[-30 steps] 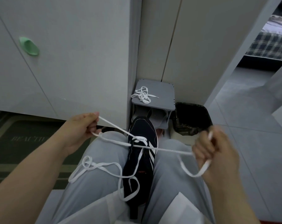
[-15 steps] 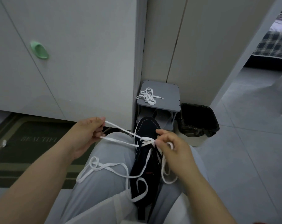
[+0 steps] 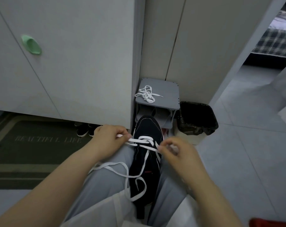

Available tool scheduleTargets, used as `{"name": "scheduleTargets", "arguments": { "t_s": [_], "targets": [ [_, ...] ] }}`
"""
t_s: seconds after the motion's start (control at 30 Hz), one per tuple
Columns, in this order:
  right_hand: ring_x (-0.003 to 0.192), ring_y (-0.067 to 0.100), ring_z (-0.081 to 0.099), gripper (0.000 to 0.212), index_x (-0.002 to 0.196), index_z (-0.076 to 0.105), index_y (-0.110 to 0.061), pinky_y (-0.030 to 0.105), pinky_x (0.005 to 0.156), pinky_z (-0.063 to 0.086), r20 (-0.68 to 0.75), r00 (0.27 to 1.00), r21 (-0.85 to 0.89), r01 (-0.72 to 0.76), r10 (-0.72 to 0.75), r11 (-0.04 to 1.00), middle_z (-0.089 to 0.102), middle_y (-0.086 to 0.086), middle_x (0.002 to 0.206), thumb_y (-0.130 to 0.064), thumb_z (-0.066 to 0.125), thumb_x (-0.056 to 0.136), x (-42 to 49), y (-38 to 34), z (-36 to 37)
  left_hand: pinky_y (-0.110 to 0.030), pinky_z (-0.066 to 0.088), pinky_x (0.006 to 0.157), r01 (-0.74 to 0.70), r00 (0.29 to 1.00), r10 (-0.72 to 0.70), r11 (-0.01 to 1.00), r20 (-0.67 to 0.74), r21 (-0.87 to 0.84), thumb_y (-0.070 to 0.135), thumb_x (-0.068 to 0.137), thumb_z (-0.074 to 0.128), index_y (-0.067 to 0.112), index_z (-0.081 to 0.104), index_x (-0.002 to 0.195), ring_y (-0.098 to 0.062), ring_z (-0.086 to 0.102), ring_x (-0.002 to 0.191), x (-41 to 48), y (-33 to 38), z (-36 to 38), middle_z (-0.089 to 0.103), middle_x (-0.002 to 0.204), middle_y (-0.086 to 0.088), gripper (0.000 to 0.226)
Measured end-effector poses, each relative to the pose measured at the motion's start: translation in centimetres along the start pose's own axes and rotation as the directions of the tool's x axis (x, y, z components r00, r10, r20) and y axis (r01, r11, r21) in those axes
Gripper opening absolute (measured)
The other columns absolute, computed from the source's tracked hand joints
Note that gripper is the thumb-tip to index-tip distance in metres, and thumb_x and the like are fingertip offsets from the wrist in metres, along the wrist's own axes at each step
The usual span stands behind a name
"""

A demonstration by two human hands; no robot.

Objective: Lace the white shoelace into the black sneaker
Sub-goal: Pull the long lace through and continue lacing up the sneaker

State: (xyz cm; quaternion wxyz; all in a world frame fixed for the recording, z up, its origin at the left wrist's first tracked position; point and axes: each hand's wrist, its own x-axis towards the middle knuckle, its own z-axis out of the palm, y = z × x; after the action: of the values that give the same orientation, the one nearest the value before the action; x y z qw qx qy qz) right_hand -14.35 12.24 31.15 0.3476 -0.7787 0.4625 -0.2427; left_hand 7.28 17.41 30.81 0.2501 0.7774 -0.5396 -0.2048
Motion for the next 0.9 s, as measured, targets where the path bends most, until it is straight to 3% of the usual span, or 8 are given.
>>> {"name": "scheduleTargets", "arguments": {
  "t_s": [0.07, 0.1, 0.27, 0.37, 0.53, 0.73, 0.83, 0.9],
  "targets": [
    [0.090, 0.000, 0.054, 0.018, 0.096, 0.066, -0.034, 0.018, 0.078, 0.044, 0.082, 0.996, -0.285, 0.048, -0.025, 0.957, 0.060, -0.017, 0.097, -0.045, 0.062, 0.083, 0.0, 0.3, 1.2, -0.033, 0.025, 0.095, -0.019, 0.999, 0.024, 0.991, -0.035, 0.136, 0.037, 0.091, 0.049, 0.029, 0.062, 0.081, -0.017, 0.047, 0.097, 0.0, 0.1, 0.4, 0.053, 0.082, 0.011, 0.018],
    [0.090, 0.001, 0.055, 0.017, 0.094, 0.068, -0.035, 0.023, 0.078, 0.045, 0.065, 0.998, -0.298, 0.044, -0.025, 0.954, 0.061, -0.017, 0.095, -0.046, 0.061, 0.083, 0.0, 0.3, 1.3, -0.033, 0.022, 0.097, -0.018, 0.998, 0.027, 0.982, -0.049, 0.187, 0.038, 0.092, 0.047, 0.030, 0.061, 0.085, -0.018, 0.043, 0.103, -0.1, 0.2, 0.6, 0.051, 0.090, 0.010, 0.018],
    [0.068, -0.005, 0.057, 0.014, 0.070, 0.071, -0.029, 0.010, 0.066, 0.042, -0.131, 0.986, 0.317, -0.054, 0.100, 0.947, 0.066, -0.018, 0.068, -0.023, 0.067, 0.082, -0.5, -0.2, -0.9, -0.031, 0.014, 0.100, -0.030, 0.995, 0.054, 0.965, -0.085, 0.262, 0.039, 0.094, 0.043, 0.028, 0.061, 0.097, -0.019, 0.034, 0.116, -0.2, 0.6, 1.6, 0.050, 0.115, 0.008, 0.022],
    [0.054, 0.002, 0.045, 0.016, 0.062, 0.067, -0.026, 0.012, 0.054, 0.039, -0.155, 0.968, 0.676, -0.042, 0.199, 0.735, 0.054, -0.010, 0.059, -0.026, 0.063, 0.077, -1.0, -0.5, -1.7, -0.028, 0.013, 0.096, -0.038, 0.994, 0.065, 0.963, -0.093, 0.266, 0.038, 0.094, 0.042, 0.027, 0.060, 0.097, -0.018, 0.034, 0.116, 0.0, 1.1, 2.4, 0.051, 0.115, 0.008, 0.021],
    [0.056, 0.008, 0.042, 0.013, 0.069, 0.054, -0.014, 0.017, 0.059, 0.040, -0.032, 0.921, 0.996, -0.002, 0.387, 0.087, 0.045, -0.003, 0.060, -0.020, 0.052, 0.080, -0.6, 0.8, -1.7, -0.029, 0.017, 0.096, -0.057, 0.988, 0.082, 0.981, -0.133, 0.186, 0.029, 0.093, 0.046, 0.029, 0.051, 0.095, -0.017, 0.038, 0.113, -0.1, 1.5, 3.0, 0.051, 0.102, 0.010, 0.005],
    [0.054, 0.012, 0.045, 0.020, 0.066, 0.047, -0.013, 0.029, 0.078, 0.043, -0.030, 0.898, 0.982, 0.108, 0.439, -0.154, 0.041, -0.002, 0.059, -0.017, 0.048, 0.085, -0.4, 1.7, -2.8, -0.027, 0.034, 0.089, -0.191, 0.970, 0.193, 0.981, -0.146, 0.029, 0.033, 0.088, 0.056, 0.023, 0.049, 0.111, -0.012, 0.050, 0.101, -2.5, 1.4, 2.4, 0.053, 0.098, 0.014, 0.026],
    [0.056, 0.014, 0.044, 0.027, 0.066, 0.047, -0.013, 0.029, 0.075, 0.044, -0.025, 0.882, 0.997, 0.059, 0.471, -0.057, 0.041, -0.001, 0.059, -0.015, 0.044, 0.092, 0.0, 2.3, -2.6, -0.023, 0.028, 0.091, -0.216, 0.976, 0.215, 0.960, 0.022, 0.178, 0.069, 0.070, 0.052, 0.029, 0.039, 0.114, -0.007, 0.046, 0.101, -4.7, 1.4, 2.9, 0.049, 0.104, 0.016, 0.060],
    [0.058, 0.016, 0.046, 0.030, 0.063, 0.051, -0.014, 0.026, 0.069, 0.042, -0.126, 0.846, 0.922, -0.093, 0.519, 0.375, 0.046, 0.000, 0.059, -0.013, 0.046, 0.093, 0.0, 3.0, -2.4, -0.020, 0.020, 0.089, -0.241, 0.970, 0.223, 0.910, 0.093, 0.337, 0.078, 0.062, 0.043, 0.031, 0.032, 0.120, -0.008, 0.041, 0.107, -5.6, 1.3, 3.3, 0.045, 0.110, 0.016, 0.076]
  ]
}}
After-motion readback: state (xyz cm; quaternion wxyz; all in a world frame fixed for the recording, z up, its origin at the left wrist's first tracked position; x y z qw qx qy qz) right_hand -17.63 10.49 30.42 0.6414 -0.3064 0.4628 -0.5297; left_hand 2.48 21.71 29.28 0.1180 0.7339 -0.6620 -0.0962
